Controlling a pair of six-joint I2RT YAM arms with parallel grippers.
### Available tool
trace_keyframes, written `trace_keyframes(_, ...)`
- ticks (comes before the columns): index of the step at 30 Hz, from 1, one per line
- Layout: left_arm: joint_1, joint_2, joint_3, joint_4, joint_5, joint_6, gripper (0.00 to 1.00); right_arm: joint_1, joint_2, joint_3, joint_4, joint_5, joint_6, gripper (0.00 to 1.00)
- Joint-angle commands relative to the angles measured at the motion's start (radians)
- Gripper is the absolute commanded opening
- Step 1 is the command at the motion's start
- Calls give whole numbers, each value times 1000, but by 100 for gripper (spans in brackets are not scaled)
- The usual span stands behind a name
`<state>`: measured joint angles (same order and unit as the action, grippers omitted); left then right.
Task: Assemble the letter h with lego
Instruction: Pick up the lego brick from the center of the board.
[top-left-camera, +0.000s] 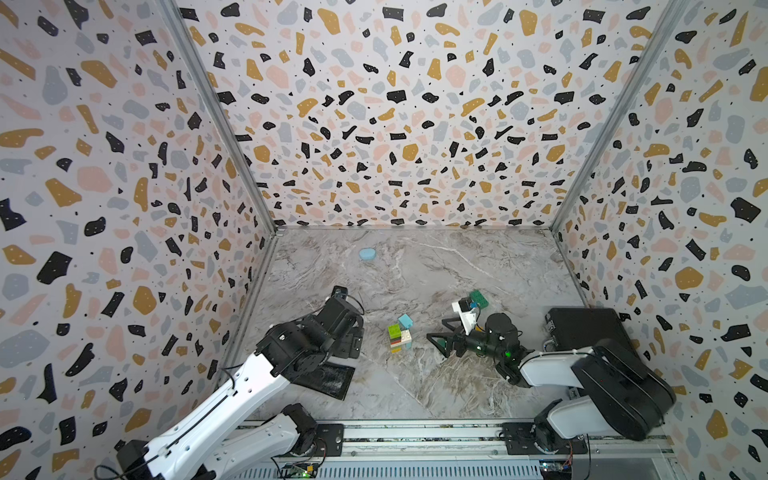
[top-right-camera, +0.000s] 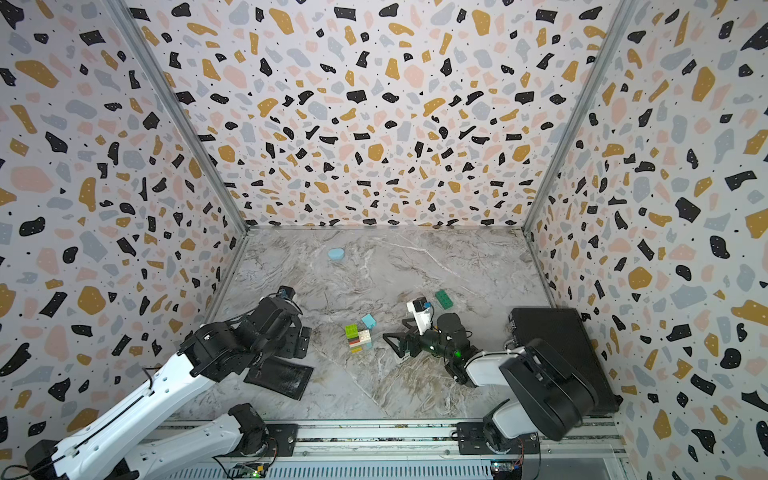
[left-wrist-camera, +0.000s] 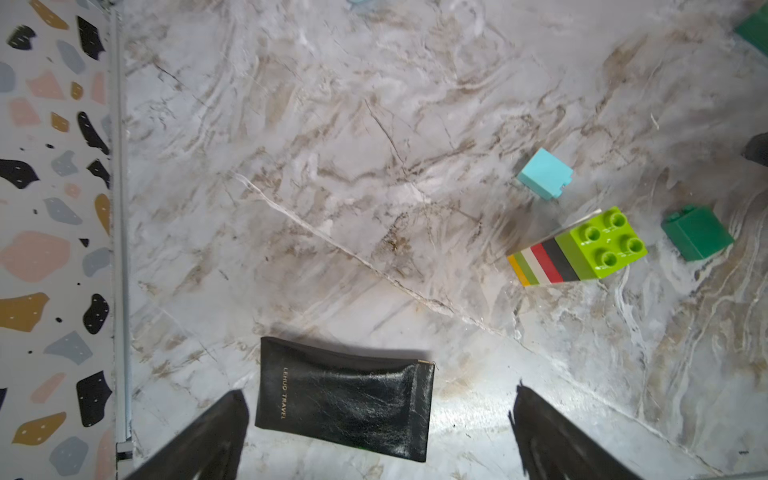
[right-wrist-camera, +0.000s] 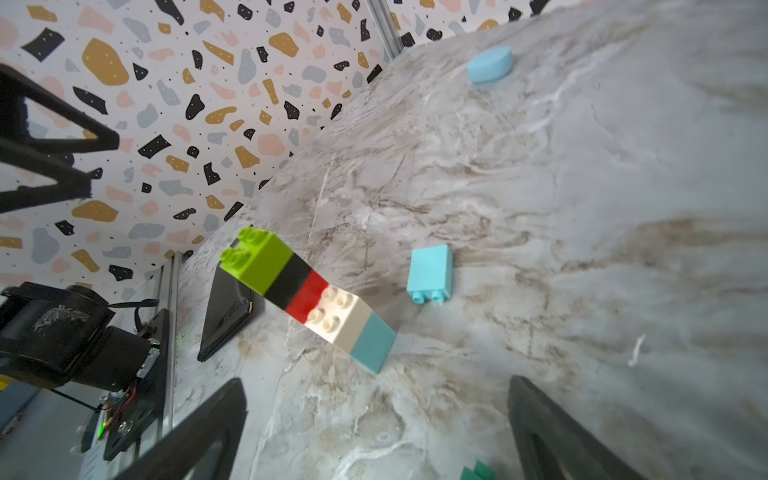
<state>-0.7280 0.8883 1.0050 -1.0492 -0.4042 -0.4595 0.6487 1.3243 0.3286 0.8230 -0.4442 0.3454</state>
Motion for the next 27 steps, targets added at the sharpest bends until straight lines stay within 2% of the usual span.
trace_keyframes(1,4,-34,-7,28,-59,-7,99,28,-130,63,-318,130,-237,100)
trace_keyframes(6,9,-45,-4,22,-65,-14,99,28,-100,149,-445,106,-385,100)
trace_keyframes(14,11,-60,-6,23,-67,-18,99,28,113,274,-430,-73,-547,96)
trace_keyframes(19,22,-64,-8,28,-54,-15,99,28,189,344,-460,-85,-602,95)
trace_keyframes(27,68,-55,-13,51,10,7,99,28,302,448,-544,-221,-645,93)
